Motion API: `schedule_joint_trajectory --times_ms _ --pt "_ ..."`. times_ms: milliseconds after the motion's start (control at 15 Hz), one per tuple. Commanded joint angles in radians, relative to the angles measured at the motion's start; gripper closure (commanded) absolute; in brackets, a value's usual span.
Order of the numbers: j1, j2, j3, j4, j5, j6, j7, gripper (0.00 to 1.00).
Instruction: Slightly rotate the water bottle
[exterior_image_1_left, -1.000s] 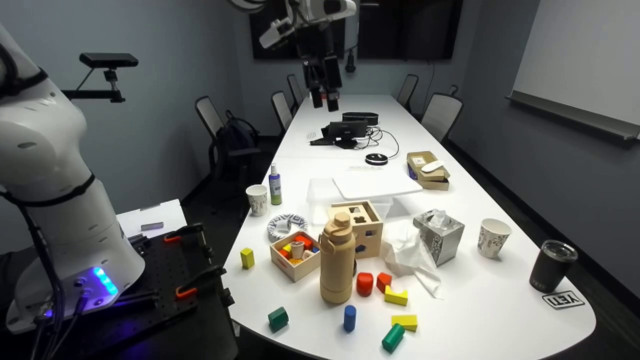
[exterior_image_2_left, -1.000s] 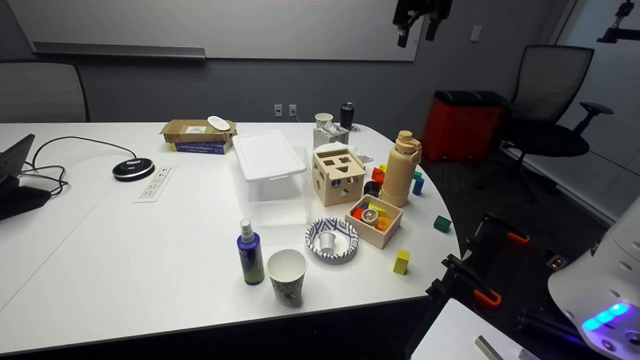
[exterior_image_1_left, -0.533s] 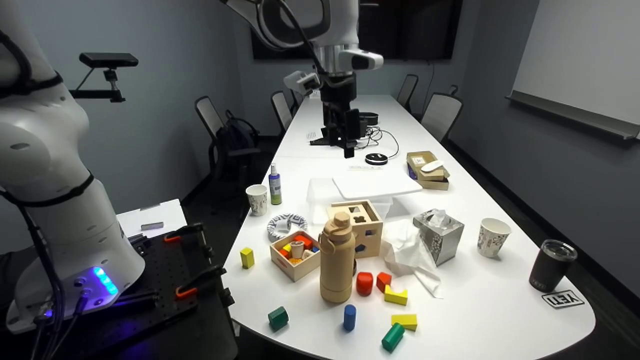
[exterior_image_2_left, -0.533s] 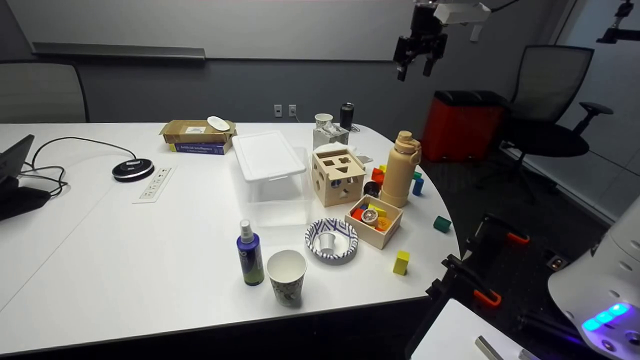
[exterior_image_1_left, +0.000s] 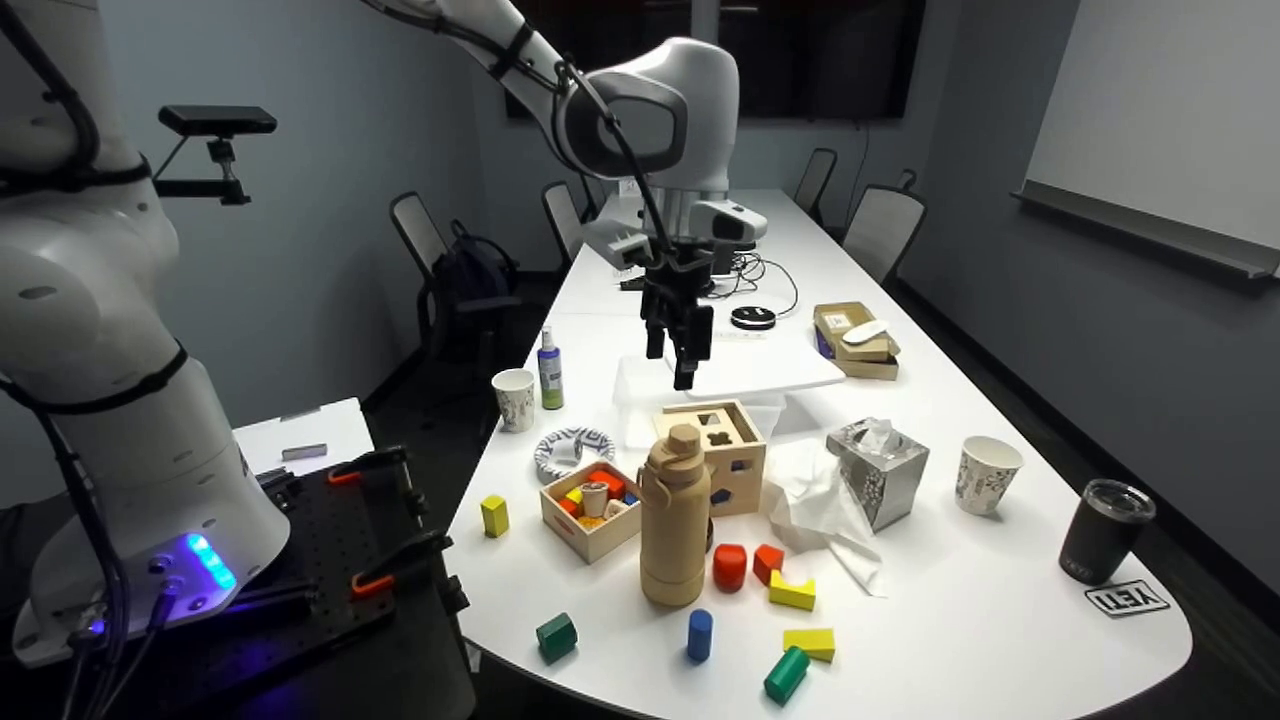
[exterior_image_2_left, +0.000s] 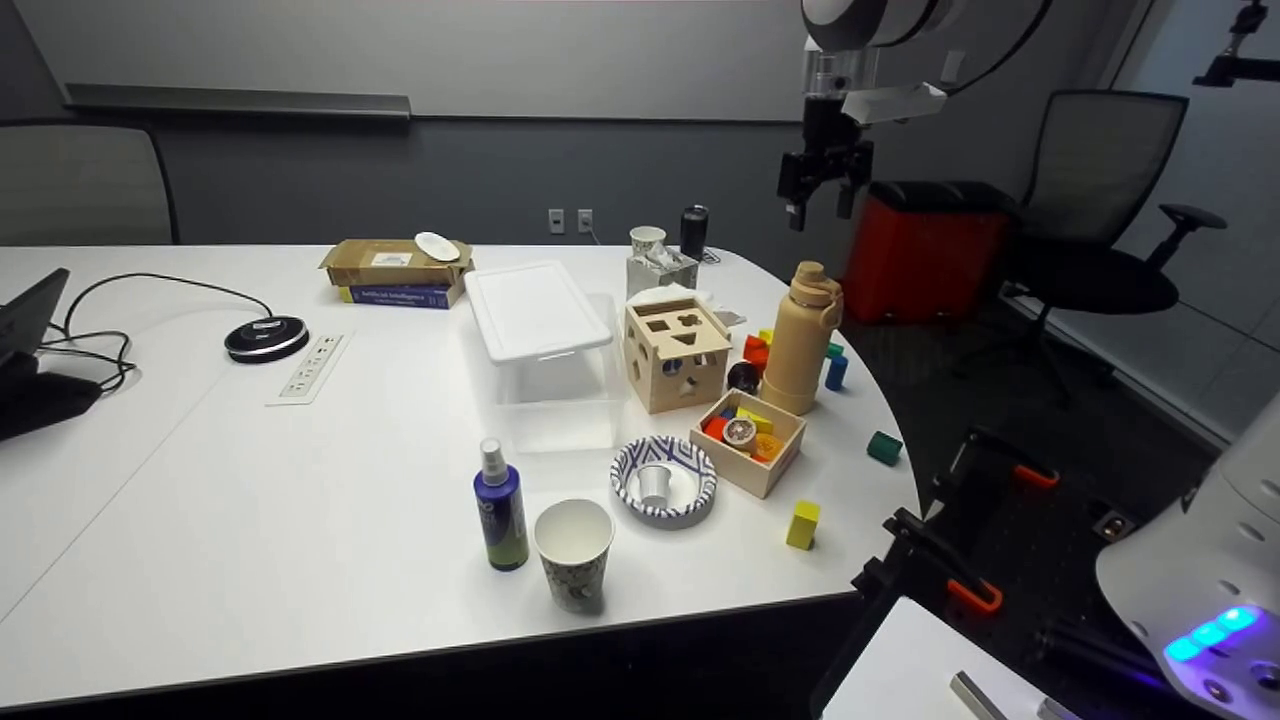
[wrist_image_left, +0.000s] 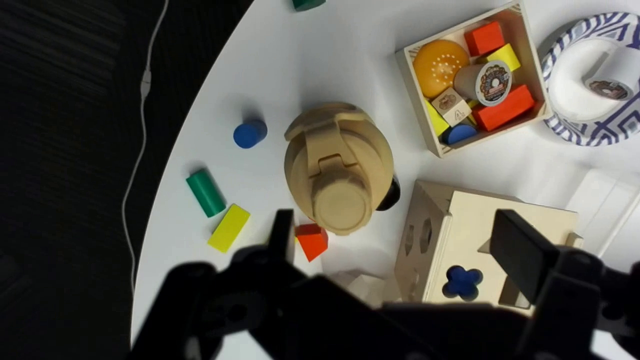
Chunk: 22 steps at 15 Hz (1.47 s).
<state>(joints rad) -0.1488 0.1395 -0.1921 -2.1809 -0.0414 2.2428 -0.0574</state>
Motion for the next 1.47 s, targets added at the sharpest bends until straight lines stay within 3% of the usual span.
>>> schedule_joint_trajectory --times_ms 0,800,933,1200,1400 --pt "-0.024 0.071 0.001 0.041 -0.004 0.004 -0.021 0.00" --pt "-0.035 0.249 -0.003 0.119 -0.046 0.123 0.024 0.00" --pt "-0.035 0.258 -0.001 0.116 -0.042 0.126 0.023 0.09" --pt "-0.035 0.252 0.006 0.110 -0.031 0.119 0.019 0.00" --pt "-0.035 0.248 0.008 0.110 -0.029 0.116 0.021 0.00"
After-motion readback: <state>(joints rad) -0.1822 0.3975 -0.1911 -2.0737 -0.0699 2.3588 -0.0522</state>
